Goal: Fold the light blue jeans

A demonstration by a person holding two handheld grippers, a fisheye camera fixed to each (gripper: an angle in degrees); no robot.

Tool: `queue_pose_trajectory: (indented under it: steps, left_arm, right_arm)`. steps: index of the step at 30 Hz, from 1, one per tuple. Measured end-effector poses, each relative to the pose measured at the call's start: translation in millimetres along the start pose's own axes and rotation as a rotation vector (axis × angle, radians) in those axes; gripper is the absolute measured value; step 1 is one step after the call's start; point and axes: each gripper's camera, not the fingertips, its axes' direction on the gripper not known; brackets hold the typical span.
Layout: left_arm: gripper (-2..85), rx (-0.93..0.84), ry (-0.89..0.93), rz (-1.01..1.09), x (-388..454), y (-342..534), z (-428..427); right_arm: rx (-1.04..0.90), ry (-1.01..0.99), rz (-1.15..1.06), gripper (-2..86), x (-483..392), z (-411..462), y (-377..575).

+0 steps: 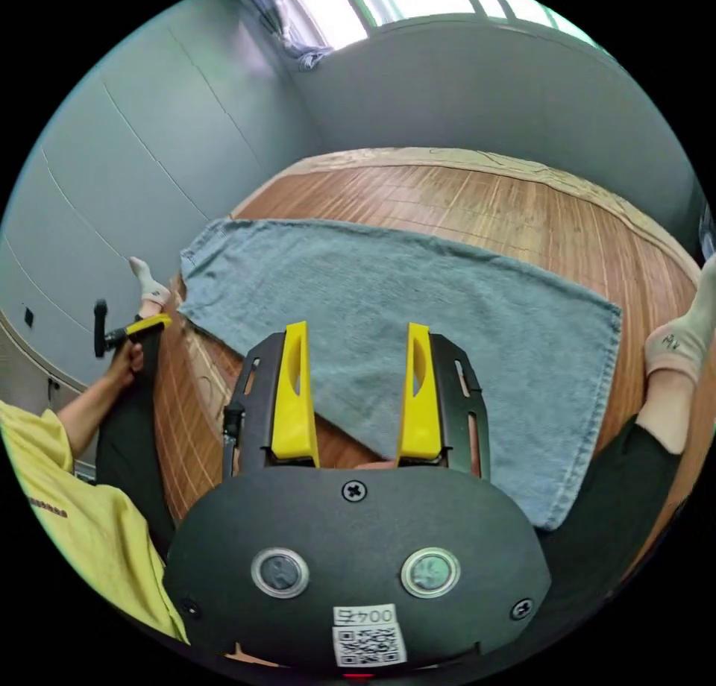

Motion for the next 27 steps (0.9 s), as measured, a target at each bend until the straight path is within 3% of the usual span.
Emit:
queue_pose_trajectory:
  steps: [9, 16, 27]
  left_arm:
    - [10.1, 0.017, 0.029, 0.044, 19.0, 9.3, 11.4]
    - [9.9, 0.041, 0.112, 0.015, 8.6, 19.0, 23.2]
    - [9.5, 0.036, 0.179, -0.028, 5.8, 8.5, 31.5]
  right_arm:
    - [0.014, -0.007, 0.014, 14.6, -119.9, 73.6, 12.9]
    - [-0.026, 0.034, -0.105, 13.5, -221.8, 149.0, -52.8]
    - [-0.706, 0.201, -0.194, 16.7, -246.7, 282.3, -213.6]
